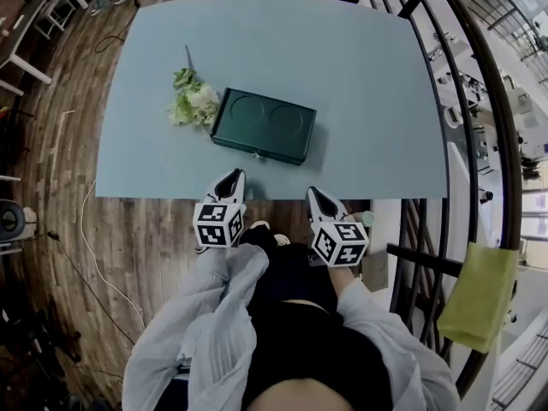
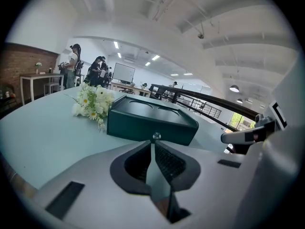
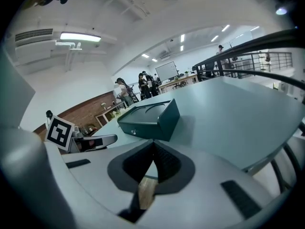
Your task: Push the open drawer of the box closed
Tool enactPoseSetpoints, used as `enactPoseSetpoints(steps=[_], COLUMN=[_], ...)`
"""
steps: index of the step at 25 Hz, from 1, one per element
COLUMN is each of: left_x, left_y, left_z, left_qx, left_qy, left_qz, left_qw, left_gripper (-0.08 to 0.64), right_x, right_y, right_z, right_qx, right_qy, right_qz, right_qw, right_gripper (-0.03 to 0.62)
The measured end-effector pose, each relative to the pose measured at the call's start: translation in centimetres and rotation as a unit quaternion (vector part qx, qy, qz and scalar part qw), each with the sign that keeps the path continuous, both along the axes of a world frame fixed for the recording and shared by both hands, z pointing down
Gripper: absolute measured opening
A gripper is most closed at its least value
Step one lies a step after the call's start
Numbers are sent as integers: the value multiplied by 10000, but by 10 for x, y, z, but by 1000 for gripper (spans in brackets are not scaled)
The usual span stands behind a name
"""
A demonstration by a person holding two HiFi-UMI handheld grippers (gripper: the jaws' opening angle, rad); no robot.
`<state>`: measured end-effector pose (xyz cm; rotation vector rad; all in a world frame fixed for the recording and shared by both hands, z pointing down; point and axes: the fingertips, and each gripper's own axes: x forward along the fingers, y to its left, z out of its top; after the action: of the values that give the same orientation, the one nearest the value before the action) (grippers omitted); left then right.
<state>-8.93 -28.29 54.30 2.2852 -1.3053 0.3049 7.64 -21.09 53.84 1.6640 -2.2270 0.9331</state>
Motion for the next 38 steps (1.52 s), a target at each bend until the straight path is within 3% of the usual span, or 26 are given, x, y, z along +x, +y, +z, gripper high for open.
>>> enactPoseSetpoints(steps=[8, 25, 32, 38], left_x=[20, 67, 58, 41], left_y=[39, 111, 115, 116], left_z=[-17, -67, -84, -92], left_qx=[320, 994, 1250, 1372], left_qy=[-219, 72, 89, 74], left_qz=[193, 254, 174, -37], left_qw=[9991, 9947, 9920, 9905], left_gripper=[18, 17, 17, 17], right_x=[-1, 35, 48, 49], right_y=[20, 50, 50, 51], right_z=[-9, -58, -78, -79], right_qx=[242, 1074, 1496, 1568], right_qy=[-133, 14, 43, 37], right_qz=[-332, -891, -831, -829], right_qw=[9991, 9902, 9852, 9841], right_gripper=[6, 6, 6, 6])
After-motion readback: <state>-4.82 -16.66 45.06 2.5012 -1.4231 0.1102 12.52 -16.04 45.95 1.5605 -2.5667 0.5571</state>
